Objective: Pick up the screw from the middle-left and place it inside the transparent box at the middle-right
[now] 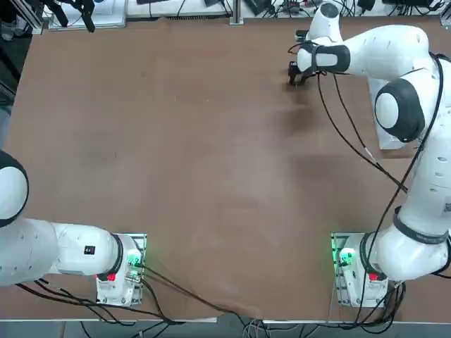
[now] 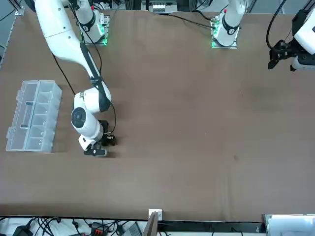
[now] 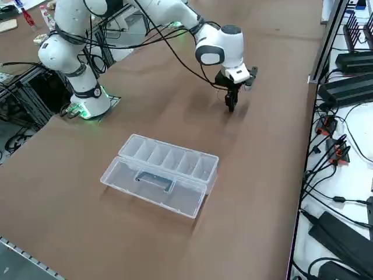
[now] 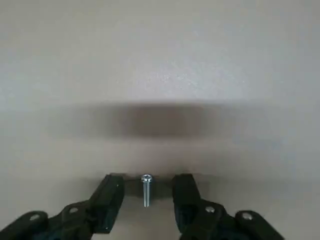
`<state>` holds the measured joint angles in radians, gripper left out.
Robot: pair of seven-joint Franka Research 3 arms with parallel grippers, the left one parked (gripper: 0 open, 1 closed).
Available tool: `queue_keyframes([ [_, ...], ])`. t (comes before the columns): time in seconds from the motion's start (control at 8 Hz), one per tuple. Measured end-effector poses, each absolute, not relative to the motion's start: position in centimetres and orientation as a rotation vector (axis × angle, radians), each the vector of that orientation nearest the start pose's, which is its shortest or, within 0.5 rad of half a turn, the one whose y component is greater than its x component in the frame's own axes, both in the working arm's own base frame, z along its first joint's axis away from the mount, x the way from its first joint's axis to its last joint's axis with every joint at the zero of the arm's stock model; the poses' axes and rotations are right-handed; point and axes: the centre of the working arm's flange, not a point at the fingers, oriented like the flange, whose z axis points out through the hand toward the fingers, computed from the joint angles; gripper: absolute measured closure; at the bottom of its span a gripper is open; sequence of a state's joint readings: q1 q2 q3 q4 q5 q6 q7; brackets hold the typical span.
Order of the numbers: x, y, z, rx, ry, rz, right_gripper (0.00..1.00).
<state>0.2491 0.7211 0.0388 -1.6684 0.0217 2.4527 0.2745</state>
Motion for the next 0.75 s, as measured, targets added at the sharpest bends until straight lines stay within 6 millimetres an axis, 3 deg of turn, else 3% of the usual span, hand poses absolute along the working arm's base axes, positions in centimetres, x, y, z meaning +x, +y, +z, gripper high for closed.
queue_keyframes([
  [0.75,66.30,19.29,19.05,-3.085,0.040,-0.075,0.41],
])
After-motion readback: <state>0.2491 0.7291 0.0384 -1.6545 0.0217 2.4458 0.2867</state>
